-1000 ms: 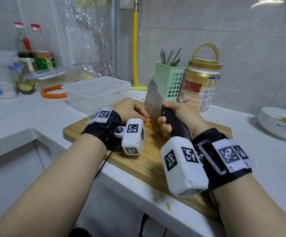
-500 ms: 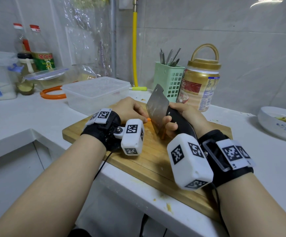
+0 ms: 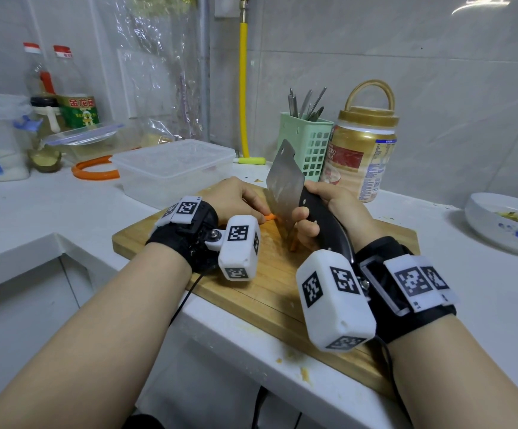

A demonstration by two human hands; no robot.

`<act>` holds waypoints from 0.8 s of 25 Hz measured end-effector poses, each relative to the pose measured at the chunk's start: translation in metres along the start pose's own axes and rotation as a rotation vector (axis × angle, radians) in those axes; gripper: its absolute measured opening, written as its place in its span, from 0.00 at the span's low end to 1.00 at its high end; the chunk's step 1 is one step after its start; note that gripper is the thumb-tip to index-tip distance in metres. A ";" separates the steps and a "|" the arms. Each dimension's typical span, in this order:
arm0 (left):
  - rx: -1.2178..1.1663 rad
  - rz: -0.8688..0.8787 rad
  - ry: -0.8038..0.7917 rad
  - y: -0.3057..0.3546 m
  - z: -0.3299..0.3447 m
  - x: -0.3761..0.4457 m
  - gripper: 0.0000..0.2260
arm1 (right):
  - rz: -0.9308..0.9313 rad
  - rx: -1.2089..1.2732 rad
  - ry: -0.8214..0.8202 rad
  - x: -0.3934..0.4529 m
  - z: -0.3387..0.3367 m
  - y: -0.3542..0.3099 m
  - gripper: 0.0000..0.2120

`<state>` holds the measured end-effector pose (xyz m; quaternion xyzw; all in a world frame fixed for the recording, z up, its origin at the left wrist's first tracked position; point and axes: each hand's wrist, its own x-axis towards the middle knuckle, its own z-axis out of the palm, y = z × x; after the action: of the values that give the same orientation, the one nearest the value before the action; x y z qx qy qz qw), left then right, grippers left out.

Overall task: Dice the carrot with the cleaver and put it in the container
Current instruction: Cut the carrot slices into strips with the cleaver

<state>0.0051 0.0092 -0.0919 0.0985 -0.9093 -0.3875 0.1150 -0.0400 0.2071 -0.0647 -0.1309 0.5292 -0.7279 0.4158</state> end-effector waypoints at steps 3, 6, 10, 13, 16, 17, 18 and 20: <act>-0.004 0.013 -0.017 0.001 0.000 -0.001 0.10 | 0.017 -0.010 -0.009 0.000 0.000 0.001 0.09; 0.000 0.020 -0.023 0.000 0.000 0.000 0.11 | 0.034 -0.030 -0.021 0.000 0.001 0.001 0.10; -0.008 0.011 -0.020 -0.001 0.000 0.000 0.11 | 0.018 -0.054 -0.005 0.001 0.001 0.002 0.10; -0.009 0.012 -0.019 0.000 0.000 0.000 0.11 | 0.015 -0.060 -0.002 0.000 0.001 0.002 0.10; -0.012 0.007 -0.011 -0.001 0.001 0.000 0.10 | 0.021 -0.083 -0.001 -0.003 0.002 0.001 0.10; -0.012 0.006 -0.010 -0.001 0.001 0.000 0.10 | 0.023 -0.099 0.002 -0.004 0.003 0.000 0.10; -0.012 0.007 -0.010 -0.001 0.000 -0.001 0.10 | 0.025 -0.116 0.005 -0.005 0.003 -0.001 0.10; -0.013 0.003 -0.010 -0.001 0.000 -0.001 0.10 | 0.027 -0.154 0.016 -0.005 0.005 -0.001 0.11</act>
<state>0.0062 0.0089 -0.0931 0.0942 -0.9074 -0.3939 0.1119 -0.0345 0.2077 -0.0606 -0.1495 0.5887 -0.6803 0.4102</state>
